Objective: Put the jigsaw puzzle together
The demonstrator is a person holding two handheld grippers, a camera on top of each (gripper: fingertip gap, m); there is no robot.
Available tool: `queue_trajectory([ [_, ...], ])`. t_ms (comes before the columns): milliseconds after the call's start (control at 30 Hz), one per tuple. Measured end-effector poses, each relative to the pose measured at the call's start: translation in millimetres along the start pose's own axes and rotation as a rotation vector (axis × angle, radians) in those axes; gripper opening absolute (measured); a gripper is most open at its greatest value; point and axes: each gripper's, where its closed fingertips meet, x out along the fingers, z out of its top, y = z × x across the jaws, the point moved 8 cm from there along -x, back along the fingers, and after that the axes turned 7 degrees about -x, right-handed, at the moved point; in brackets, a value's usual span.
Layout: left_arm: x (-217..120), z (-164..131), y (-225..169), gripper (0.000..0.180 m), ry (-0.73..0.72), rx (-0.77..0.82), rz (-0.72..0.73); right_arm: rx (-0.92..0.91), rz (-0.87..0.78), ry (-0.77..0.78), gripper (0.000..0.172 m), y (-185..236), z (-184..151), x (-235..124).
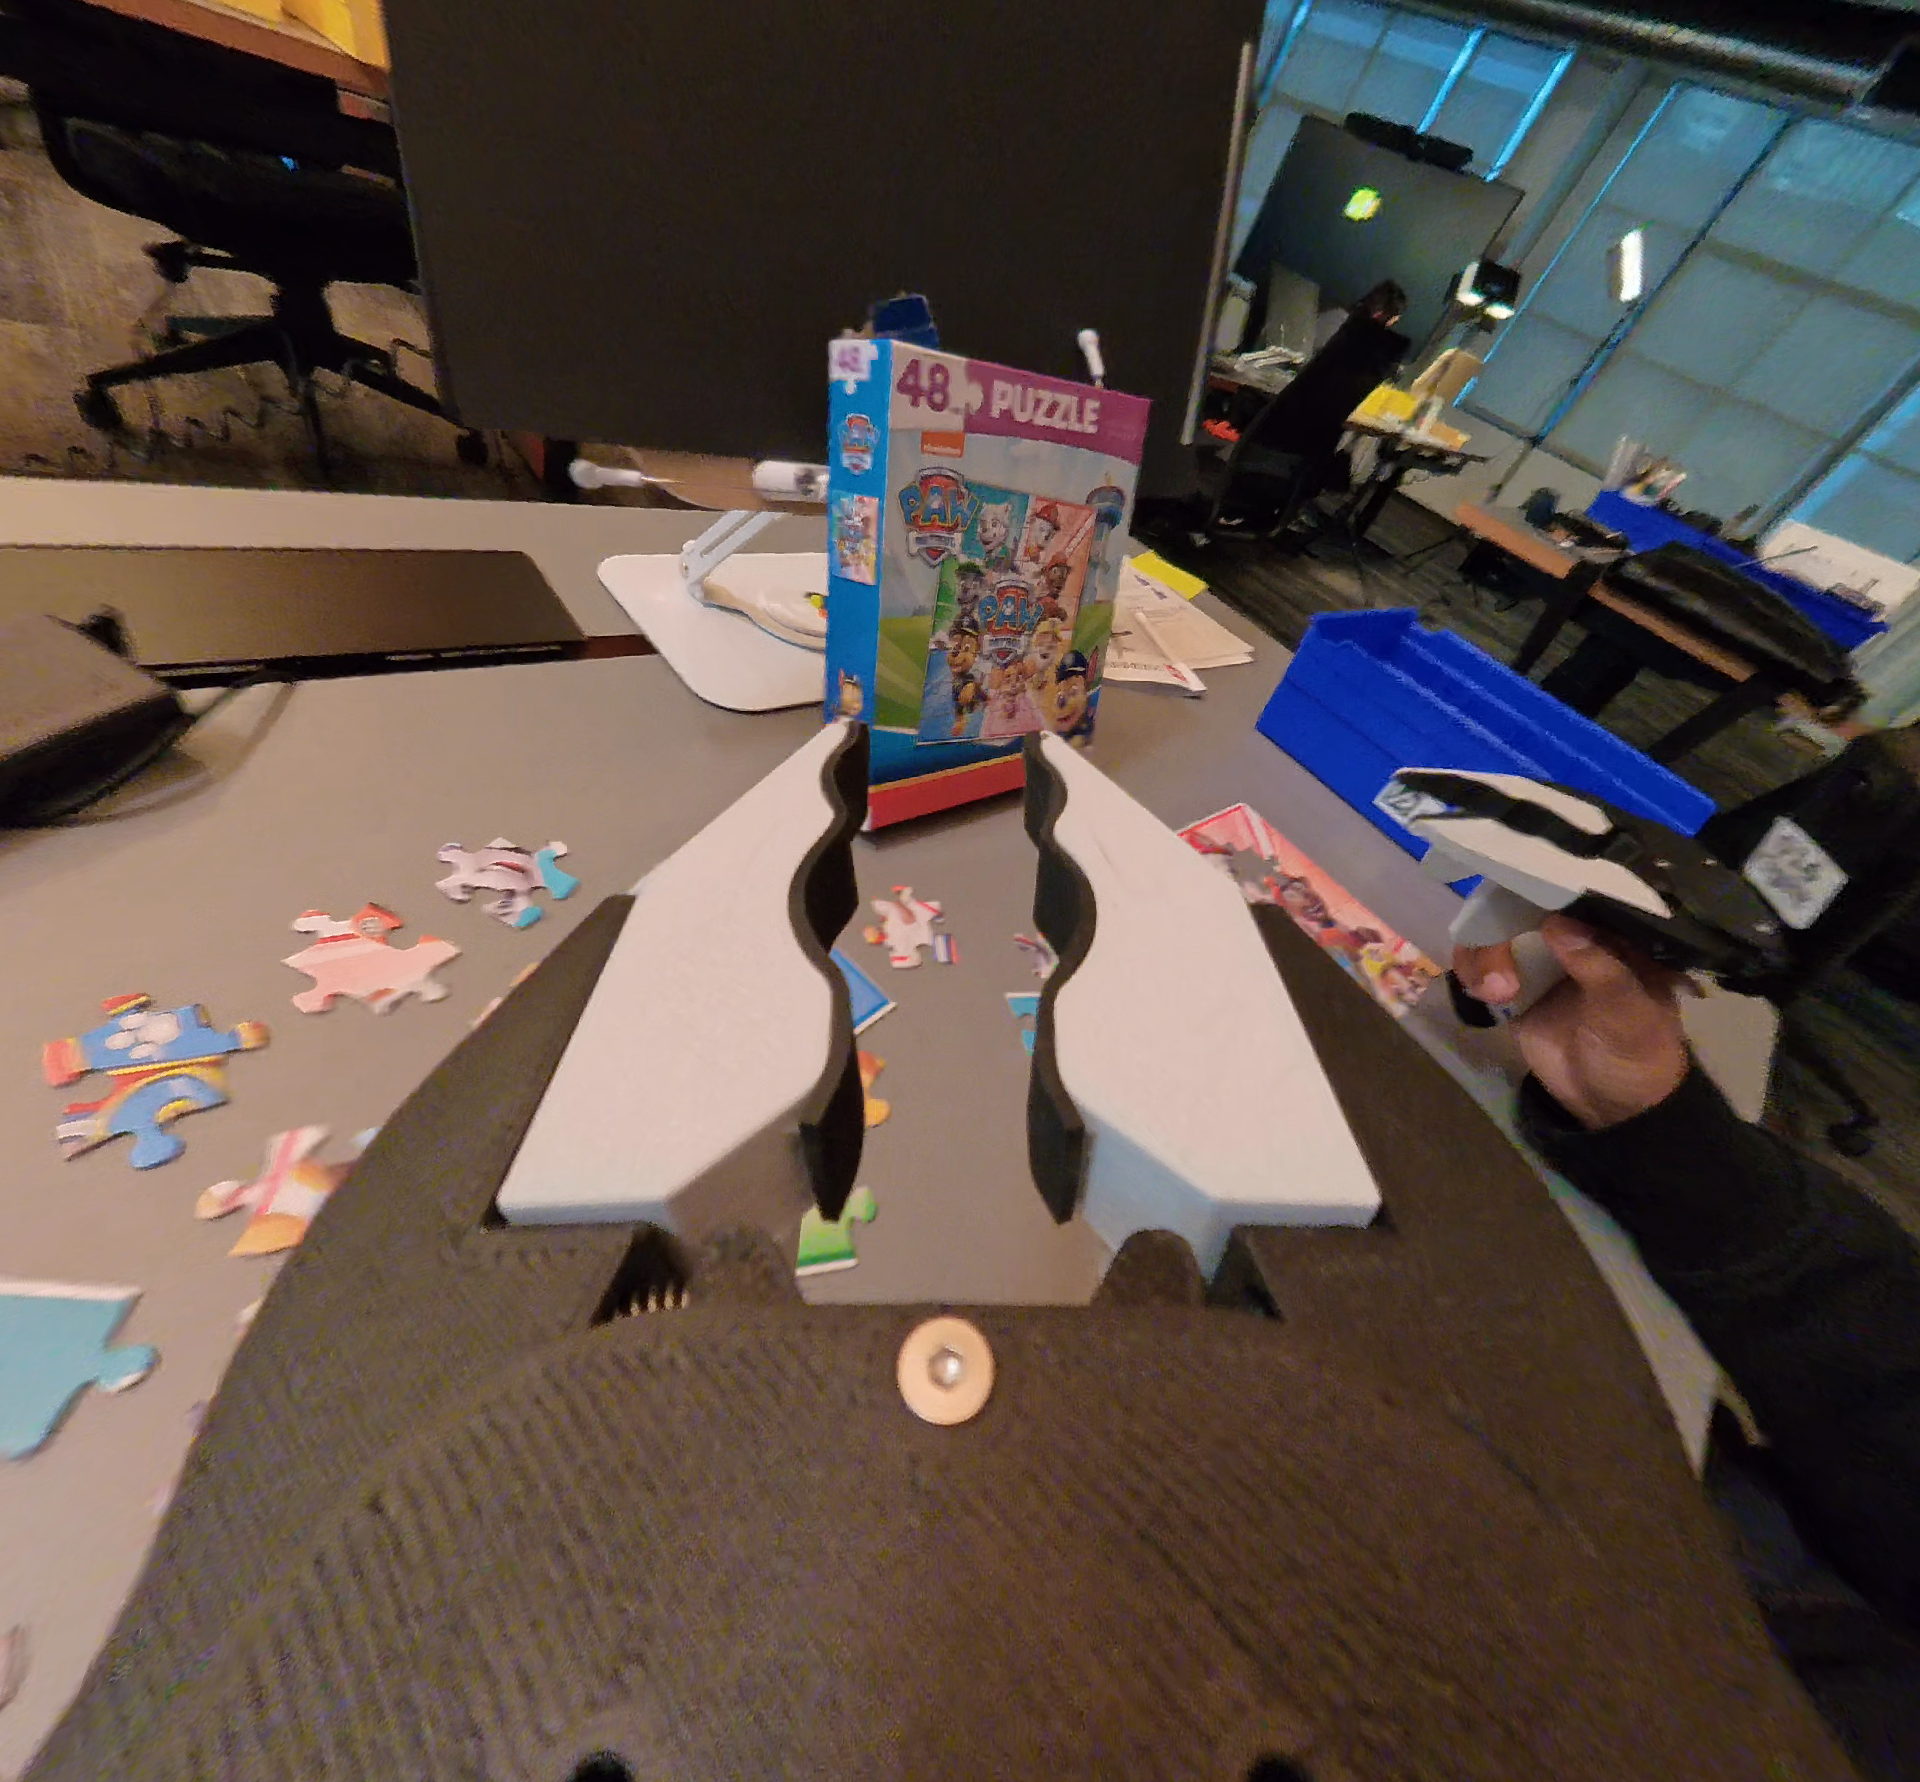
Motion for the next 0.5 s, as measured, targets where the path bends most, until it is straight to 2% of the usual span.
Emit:
queue_trajectory([
  [167,-40.1,20.0,5.7,0.027,-0.083,0.063,0.177,0.003,-0.010,-0.030,0.023,-0.9,3.6,-3.7],
  [333,-67.2,29.5,9.8,0.028,-0.135,0.003,0.183,0.005,0.001,-0.028,0.022,1.0,3.2,-2.3],
  [500,-71.2,31.6,5.6,0.028,-0.137,0.033,0.202,-0.001,0.005,-0.011,0.023,2.2,0.9,-0.3],
])
